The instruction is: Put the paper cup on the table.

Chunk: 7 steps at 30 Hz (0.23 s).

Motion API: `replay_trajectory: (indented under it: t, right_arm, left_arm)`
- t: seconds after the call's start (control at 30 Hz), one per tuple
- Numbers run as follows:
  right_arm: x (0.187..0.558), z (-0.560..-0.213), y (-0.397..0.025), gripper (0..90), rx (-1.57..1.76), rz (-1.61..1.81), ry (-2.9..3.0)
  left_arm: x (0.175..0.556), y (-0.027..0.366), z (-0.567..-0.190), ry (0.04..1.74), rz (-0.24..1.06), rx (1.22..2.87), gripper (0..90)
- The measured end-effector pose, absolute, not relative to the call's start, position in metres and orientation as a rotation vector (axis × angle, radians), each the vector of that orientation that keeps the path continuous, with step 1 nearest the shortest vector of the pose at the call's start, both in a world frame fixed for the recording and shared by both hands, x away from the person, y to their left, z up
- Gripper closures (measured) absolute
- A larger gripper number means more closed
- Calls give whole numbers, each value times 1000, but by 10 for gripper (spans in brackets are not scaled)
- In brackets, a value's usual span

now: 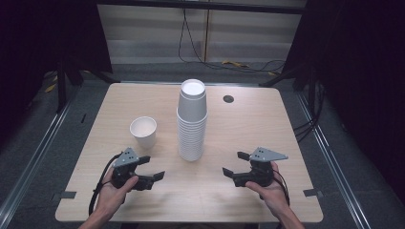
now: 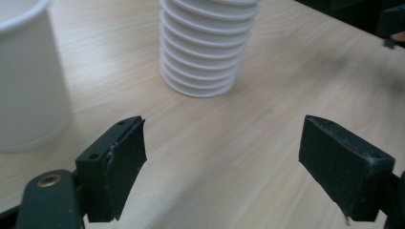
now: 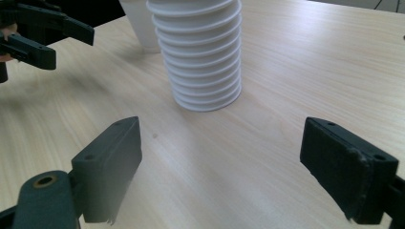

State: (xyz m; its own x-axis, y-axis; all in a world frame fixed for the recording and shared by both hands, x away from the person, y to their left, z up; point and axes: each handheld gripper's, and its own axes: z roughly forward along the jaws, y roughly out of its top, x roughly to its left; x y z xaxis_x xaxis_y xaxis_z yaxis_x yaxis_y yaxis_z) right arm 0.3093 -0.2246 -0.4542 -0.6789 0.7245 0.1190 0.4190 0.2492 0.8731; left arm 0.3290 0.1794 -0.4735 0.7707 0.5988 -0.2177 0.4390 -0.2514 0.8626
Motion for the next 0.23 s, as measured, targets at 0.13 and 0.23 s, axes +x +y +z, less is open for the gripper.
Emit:
replay_trajectory:
  t: [0.13, 0.23]
  right_arm:
    - [309, -460, -222, 143, 1055, 1392, 2242]
    - [310, -464, -218, 144, 1074, 1356, 2271]
  left_arm:
    - [315, 172, -472, 734, 255, 1911, 160]
    - [314, 172, -475, 728, 244, 1918, 160]
